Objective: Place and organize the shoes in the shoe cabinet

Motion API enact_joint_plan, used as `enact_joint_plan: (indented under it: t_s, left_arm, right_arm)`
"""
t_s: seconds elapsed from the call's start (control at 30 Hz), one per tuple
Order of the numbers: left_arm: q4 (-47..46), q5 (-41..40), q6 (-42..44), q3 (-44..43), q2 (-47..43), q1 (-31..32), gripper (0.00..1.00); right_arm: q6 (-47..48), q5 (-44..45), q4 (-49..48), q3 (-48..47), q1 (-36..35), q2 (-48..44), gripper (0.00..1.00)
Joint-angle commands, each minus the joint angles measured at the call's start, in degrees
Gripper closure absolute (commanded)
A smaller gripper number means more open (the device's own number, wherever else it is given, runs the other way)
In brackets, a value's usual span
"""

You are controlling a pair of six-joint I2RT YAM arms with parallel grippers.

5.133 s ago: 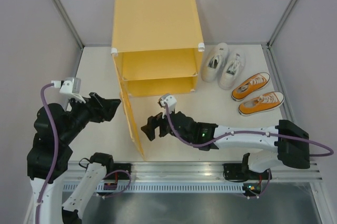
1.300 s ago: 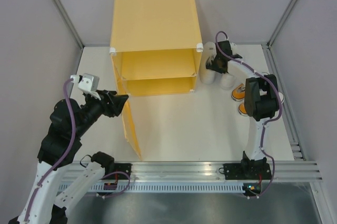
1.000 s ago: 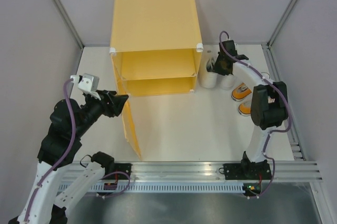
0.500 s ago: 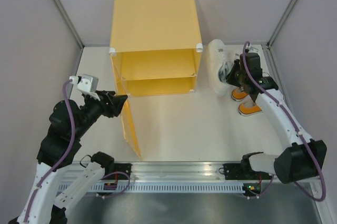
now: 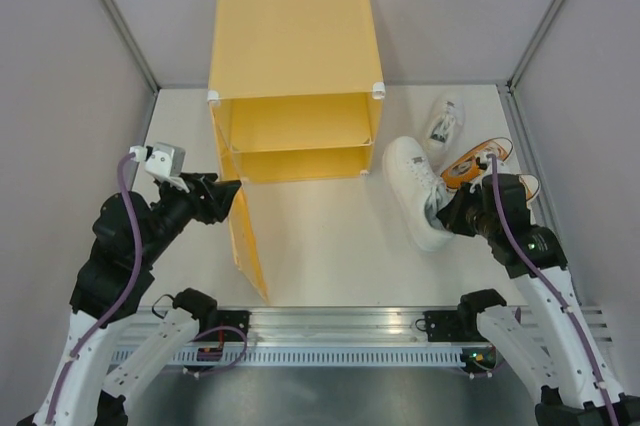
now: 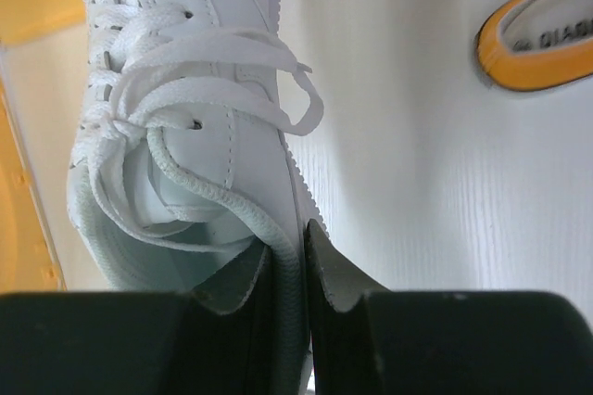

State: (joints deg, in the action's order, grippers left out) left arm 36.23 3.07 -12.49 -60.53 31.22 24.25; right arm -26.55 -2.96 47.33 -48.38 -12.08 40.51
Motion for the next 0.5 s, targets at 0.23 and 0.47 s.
enact_joint_plan:
  t_s: [0.23,0.47]
  left_arm:
    - [5.17,-2.72,3.26,2.44,0.85,0.18,0.39]
    - [4.55,-2.54,3.26,2.35,2.26,0.18,0.39]
  right_arm:
    - [1.06,-16.64,-3.82,7.59,-1.90,-7.20,0.99]
    - [-6.40,-10.06,-17.33,10.59,-13.83,-2.82,0.99]
